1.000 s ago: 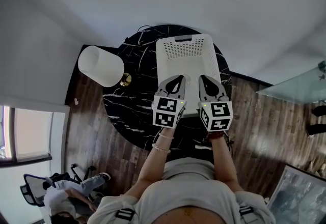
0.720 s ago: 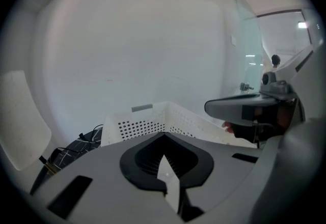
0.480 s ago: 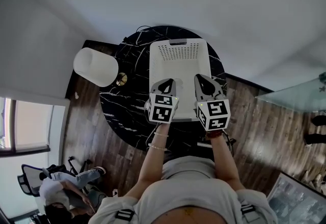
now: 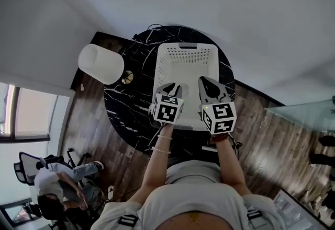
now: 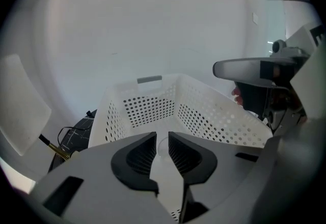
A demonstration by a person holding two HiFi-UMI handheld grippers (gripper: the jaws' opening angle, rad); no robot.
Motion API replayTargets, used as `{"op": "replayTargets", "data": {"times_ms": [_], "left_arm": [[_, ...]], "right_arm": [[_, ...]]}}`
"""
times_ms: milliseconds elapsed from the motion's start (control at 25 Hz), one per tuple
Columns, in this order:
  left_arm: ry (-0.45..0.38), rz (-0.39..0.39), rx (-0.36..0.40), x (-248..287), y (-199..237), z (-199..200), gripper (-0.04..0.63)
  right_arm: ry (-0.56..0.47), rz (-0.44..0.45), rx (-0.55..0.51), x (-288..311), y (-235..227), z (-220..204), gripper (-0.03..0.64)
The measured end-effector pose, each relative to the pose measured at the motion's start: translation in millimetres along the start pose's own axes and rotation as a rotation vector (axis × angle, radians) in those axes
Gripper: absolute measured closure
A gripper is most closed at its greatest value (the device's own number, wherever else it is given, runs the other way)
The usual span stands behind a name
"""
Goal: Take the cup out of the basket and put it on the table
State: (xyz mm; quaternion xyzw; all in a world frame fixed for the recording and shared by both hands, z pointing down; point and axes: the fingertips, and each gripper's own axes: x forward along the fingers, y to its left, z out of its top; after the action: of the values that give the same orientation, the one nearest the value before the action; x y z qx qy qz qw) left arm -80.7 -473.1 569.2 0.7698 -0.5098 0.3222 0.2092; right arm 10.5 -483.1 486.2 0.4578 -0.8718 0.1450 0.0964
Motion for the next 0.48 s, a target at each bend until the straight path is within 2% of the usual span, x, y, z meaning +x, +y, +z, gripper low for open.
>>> {"op": "replayTargets", "data": {"times_ms": [120, 320, 480], "left_arm": [[0.049, -0.008, -0.018, 6, -1, -6, 0.514], [0.069, -0.023, -0.034, 18, 1, -8, 0.488], [0.121, -0.022, -0.01, 32, 0, -15, 0.488]], "right_arm": [[0.002, 0.021, 0.01, 4, -2, 1, 0.608], [0.004, 0.042, 0.018, 10, -6, 2, 0.609], [-0.001, 0.06, 0.036, 14, -7, 4, 0.609]]}}
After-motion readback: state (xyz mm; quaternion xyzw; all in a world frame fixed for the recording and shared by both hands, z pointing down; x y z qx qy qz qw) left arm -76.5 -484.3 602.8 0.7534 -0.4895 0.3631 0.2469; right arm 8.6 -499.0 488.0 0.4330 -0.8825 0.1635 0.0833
